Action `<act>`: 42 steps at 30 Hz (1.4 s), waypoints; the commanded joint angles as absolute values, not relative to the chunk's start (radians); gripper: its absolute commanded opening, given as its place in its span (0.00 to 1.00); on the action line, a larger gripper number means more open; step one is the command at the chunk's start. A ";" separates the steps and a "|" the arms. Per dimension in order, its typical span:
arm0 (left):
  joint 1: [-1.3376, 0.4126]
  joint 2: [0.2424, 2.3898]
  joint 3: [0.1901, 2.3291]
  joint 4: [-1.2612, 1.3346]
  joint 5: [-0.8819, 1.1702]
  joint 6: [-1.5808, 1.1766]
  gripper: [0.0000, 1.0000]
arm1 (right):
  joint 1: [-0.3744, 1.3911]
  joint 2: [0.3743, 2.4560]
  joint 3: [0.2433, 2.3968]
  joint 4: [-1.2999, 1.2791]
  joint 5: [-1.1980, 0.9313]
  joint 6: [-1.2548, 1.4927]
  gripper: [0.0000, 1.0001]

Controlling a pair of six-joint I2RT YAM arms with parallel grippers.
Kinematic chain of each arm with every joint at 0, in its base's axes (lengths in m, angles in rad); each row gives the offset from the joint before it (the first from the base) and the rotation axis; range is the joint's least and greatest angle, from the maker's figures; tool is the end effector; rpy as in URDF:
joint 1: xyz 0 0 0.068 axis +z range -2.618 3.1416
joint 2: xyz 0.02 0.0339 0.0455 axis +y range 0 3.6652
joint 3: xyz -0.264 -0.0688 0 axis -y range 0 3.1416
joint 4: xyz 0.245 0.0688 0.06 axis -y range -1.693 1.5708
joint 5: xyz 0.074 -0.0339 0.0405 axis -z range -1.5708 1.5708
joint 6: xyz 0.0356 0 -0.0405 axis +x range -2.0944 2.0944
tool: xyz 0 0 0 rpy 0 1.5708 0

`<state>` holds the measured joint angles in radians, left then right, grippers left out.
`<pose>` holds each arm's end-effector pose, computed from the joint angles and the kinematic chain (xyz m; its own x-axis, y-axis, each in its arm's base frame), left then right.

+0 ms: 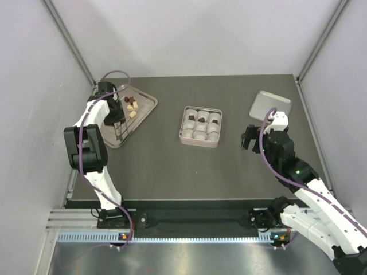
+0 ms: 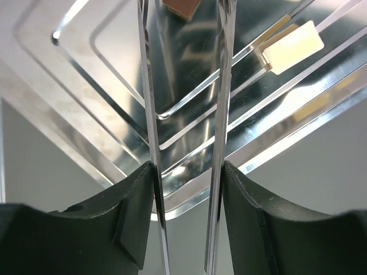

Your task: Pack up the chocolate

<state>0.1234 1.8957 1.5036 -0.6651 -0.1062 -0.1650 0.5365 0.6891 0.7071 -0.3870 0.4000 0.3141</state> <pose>0.4038 0.0539 0.2302 -0.8240 -0.2668 -0.4998 -0.3137 0.9495 0.0104 0.1444 0.0697 0.3072 -0.3438 0.1266 -0.9305 -0.0551 0.9864 0.1546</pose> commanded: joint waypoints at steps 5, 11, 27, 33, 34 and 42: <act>0.130 1.891 1.552 -0.667 -0.080 -0.150 0.49 | 0.549 0.692 0.707 -0.337 0.419 0.301 1.00; 0.130 1.871 1.566 -0.709 -0.094 -0.169 0.46 | 0.551 0.689 0.706 -0.339 0.419 0.305 1.00; 0.215 1.937 1.617 -0.830 0.047 -0.242 0.48 | 0.549 0.669 0.712 -0.359 0.417 0.313 1.00; 0.222 1.968 1.644 -0.844 0.089 -0.242 0.48 | 0.549 0.664 0.710 -0.357 0.423 0.310 1.00; 0.224 1.970 1.649 -0.845 0.094 -0.244 0.48 | 0.549 0.667 0.710 -0.359 0.423 0.308 1.00; 0.227 1.993 1.687 -0.887 0.106 -0.252 0.44 | 0.548 0.675 0.709 -0.353 0.423 0.310 1.00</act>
